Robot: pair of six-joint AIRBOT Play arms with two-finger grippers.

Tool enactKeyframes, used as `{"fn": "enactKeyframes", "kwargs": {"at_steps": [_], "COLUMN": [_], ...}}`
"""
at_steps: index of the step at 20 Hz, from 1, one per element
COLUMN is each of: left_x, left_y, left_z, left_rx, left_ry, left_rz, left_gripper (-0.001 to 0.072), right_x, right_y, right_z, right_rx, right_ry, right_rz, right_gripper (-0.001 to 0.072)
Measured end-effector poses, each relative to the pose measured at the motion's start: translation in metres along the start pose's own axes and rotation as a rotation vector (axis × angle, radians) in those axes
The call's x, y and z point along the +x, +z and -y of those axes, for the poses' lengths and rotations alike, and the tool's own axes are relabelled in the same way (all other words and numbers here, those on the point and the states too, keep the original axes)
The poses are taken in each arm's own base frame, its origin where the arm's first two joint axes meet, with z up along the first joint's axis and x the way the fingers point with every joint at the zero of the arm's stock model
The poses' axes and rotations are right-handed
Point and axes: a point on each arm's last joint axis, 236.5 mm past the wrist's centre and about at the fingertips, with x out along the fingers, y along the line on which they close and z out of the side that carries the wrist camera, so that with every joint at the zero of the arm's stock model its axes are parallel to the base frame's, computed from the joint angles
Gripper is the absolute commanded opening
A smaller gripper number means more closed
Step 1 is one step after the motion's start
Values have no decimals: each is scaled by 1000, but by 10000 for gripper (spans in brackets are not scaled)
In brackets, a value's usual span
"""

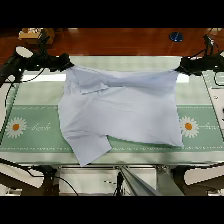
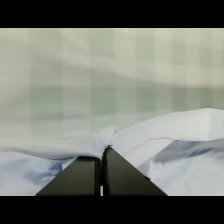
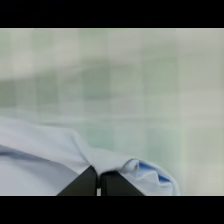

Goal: Fold the shirts.

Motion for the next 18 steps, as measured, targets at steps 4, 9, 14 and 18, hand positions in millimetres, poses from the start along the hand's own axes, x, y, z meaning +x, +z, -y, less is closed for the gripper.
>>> {"fn": "enactKeyframes", "kwargs": {"at_steps": [4, 9, 14, 18], "left_x": [-21, -56, -59, -61], "left_y": [-26, -93, -121, -135], "left_z": [11, -18, -33, -35], "left_rx": [7, 28, 21, 25], "left_ry": [-55, 49, 112, 117], "left_rz": [-165, -498, -632, -701], "left_gripper": [18, 18, 23, 482], "right_x": [-32, -59, -44, -40], "right_y": [-27, -64, -110, -133], "right_z": [-3, 13, 16, 31], "right_rx": [-36, -17, 6, -23], "right_ry": [-25, -125, -154, -211], "right_rz": [-106, -249, -394, -470], "right_gripper": [19, 19, 20, 451]}}
